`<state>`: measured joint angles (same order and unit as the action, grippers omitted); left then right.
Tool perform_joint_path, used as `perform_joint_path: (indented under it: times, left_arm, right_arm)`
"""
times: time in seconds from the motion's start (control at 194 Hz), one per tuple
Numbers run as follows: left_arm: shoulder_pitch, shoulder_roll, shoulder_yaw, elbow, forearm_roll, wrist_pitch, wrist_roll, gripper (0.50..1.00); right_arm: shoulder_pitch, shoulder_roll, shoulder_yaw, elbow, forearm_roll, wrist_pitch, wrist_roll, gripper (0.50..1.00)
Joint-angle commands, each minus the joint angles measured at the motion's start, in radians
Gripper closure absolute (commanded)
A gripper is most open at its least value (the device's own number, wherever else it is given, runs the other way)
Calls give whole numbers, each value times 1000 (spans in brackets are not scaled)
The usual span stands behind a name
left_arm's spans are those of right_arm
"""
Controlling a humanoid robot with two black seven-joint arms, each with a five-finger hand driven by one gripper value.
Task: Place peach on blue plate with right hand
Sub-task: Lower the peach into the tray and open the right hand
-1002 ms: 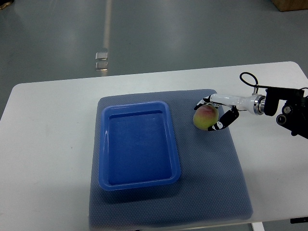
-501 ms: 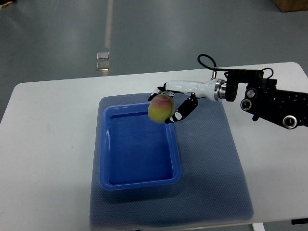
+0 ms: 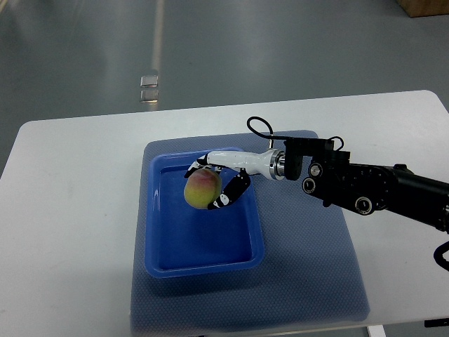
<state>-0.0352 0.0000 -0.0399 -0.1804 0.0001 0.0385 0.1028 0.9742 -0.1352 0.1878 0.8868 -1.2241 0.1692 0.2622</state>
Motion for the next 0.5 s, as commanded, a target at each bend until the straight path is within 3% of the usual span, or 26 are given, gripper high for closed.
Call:
perform_joint_path:
  times: [0.0,0.036,0.041,0.129,0.305,0.496]
  left_arm:
    - [0,0,0,-1,1,0,0,500]
    - [0,0,0,-1,1,0,0,500]
    - [0,0,0,-1,0,0,0,500]
    - [0,0,0,-1,0,0,0,500]
    - [0,0,0,1,0,0,0,500]
    - [0,0,2,1,0,-2,0,500]
  right_arm:
    - [-15,9,-1,-6,0,-2,3,801]
    - [-15,9,-1,-6,0,-2,3,801]
    - [-17,9,1,-12,0,-3,8,682]
    - [-17,5,6,-12,2,4,11,566]
    - [-2,-15,21,-6,15,10,12,566]
    - [31,-141,209,14,100,44,14,566]
